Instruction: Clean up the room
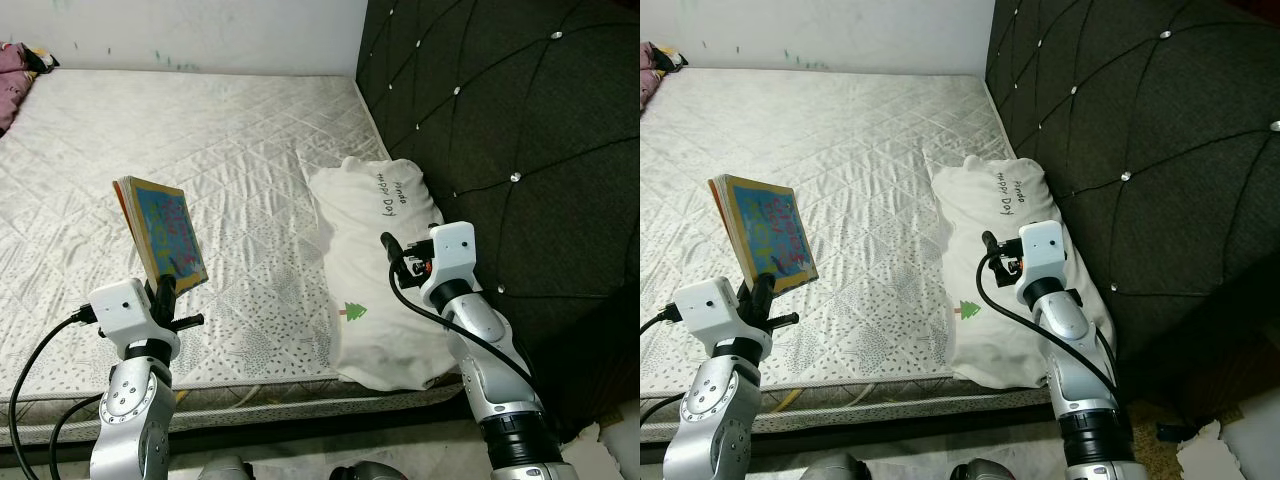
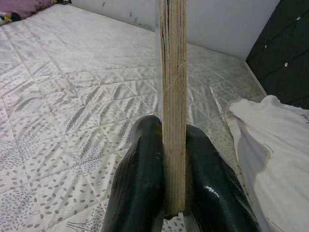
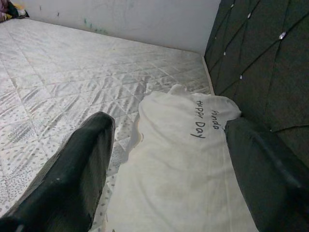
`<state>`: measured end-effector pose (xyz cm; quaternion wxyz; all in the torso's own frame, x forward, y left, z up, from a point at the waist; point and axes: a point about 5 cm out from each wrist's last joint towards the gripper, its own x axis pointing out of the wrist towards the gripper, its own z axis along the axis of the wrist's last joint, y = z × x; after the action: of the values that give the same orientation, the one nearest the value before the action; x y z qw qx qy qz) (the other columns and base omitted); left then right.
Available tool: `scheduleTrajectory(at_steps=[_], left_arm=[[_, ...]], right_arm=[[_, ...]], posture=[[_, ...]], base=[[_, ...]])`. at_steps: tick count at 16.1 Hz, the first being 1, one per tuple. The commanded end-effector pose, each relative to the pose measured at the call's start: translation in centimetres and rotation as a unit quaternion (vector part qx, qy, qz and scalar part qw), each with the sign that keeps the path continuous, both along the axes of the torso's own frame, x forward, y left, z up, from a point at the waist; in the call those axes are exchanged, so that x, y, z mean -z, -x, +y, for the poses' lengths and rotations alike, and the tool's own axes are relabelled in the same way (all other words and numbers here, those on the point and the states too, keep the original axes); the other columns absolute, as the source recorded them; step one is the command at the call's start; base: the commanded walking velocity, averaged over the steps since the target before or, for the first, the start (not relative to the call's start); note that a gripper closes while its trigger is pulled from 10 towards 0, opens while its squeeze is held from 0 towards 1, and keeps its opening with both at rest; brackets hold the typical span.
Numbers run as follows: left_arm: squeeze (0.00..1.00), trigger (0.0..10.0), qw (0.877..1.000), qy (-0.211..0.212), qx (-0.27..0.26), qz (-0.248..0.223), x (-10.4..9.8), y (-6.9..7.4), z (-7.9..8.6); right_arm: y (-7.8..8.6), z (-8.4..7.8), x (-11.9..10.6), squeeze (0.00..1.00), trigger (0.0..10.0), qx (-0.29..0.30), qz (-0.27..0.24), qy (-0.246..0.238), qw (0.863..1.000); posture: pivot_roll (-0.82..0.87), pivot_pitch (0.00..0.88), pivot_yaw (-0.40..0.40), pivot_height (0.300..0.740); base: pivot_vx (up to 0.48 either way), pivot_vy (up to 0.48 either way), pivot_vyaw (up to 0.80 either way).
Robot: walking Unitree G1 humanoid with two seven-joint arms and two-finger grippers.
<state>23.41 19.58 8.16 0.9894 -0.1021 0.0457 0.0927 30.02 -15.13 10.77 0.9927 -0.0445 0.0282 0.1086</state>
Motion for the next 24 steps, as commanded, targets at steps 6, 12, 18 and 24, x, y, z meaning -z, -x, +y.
scheduleTrajectory(at_steps=[6, 12, 18, 24], left_arm=[[0.00, 10.0, 1.000, 0.000, -0.001, -0.025, -1.14, -0.46, -0.35], [0.00, 10.0, 1.000, 0.003, -0.005, -0.023, -1.07, -0.47, -0.32], [0.00, 10.0, 1.000, 0.003, -0.005, -0.025, -1.08, -0.64, -0.32], [0.00, 10.0, 0.999, 0.006, -0.007, -0.034, -1.26, -0.36, -0.27]], right_arm=[[0.06, -0.20, -0.56, 0.00, 10.0, -0.007, -0.006, 0.001, 1.000], [-0.01, -0.19, -0.54, 0.00, 10.0, -0.010, -0.004, 0.000, 1.000], [-0.15, -0.15, -0.49, 0.00, 10.0, -0.012, -0.002, -0.001, 1.000], [-0.22, 0.00, -0.43, 0.00, 10.0, -0.018, 0.001, 0.001, 1.000]], posture=[[0.05, 0.058, -0.068, 0.719], [0.05, 0.058, -0.069, 0.655], [0.05, 0.052, -0.070, 0.625], [0.05, 0.051, -0.079, 0.625]], base=[[0.000, 0.000, 0.00], [0.000, 0.000, 0.00], [0.000, 0.000, 0.00], [0.000, 0.000, 0.00]])
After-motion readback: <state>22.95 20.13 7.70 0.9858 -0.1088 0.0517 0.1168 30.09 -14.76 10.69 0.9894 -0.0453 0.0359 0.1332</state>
